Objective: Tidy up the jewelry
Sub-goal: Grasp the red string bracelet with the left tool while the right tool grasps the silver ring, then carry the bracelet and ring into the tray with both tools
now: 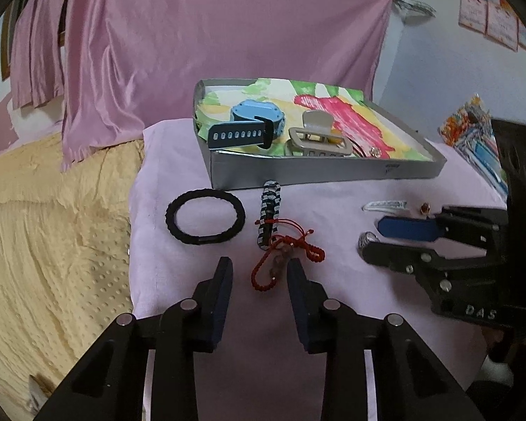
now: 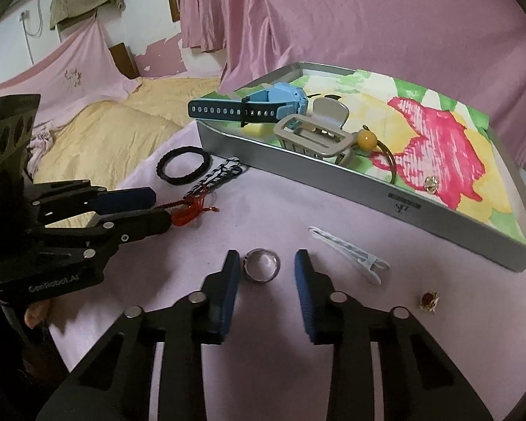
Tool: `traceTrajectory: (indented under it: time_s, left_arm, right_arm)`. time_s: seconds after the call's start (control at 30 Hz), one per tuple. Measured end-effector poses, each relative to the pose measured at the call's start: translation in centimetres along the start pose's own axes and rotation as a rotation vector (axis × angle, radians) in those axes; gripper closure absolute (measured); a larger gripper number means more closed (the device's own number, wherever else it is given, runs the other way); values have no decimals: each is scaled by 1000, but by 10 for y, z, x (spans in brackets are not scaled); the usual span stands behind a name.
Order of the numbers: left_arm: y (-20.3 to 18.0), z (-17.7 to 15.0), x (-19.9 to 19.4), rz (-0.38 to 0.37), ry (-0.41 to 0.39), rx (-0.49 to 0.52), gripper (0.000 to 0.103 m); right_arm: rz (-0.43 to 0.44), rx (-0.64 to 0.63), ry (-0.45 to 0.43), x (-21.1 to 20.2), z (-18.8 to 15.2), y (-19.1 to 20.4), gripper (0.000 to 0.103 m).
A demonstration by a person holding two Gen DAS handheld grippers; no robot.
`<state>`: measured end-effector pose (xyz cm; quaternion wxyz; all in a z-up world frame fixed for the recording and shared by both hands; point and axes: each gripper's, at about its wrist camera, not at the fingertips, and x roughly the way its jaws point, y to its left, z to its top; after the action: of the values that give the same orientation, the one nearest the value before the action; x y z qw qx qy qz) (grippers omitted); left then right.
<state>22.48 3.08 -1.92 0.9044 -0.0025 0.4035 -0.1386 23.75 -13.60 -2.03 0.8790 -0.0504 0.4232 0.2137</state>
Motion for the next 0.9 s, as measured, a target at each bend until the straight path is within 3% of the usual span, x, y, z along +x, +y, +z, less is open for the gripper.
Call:
traceTrajectory:
  time_s: [0.13, 0.33, 0.6, 0.9]
  left_arm:
    - [0, 1, 0, 3, 11, 17, 87]
    - [-5, 1, 0, -10, 26, 42, 96]
    - [-11, -6, -7, -34, -12, 2, 96]
    - [-21, 4, -28, -47, -122, -37, 96]
  right_arm:
    - [0, -15, 0, 0, 1, 2, 85]
    - [27, -11, -3, -1, 0, 0, 85]
    - [55, 20, -40, -11, -6, -6, 85]
    - [58, 75, -121, -32, -14, -22, 85]
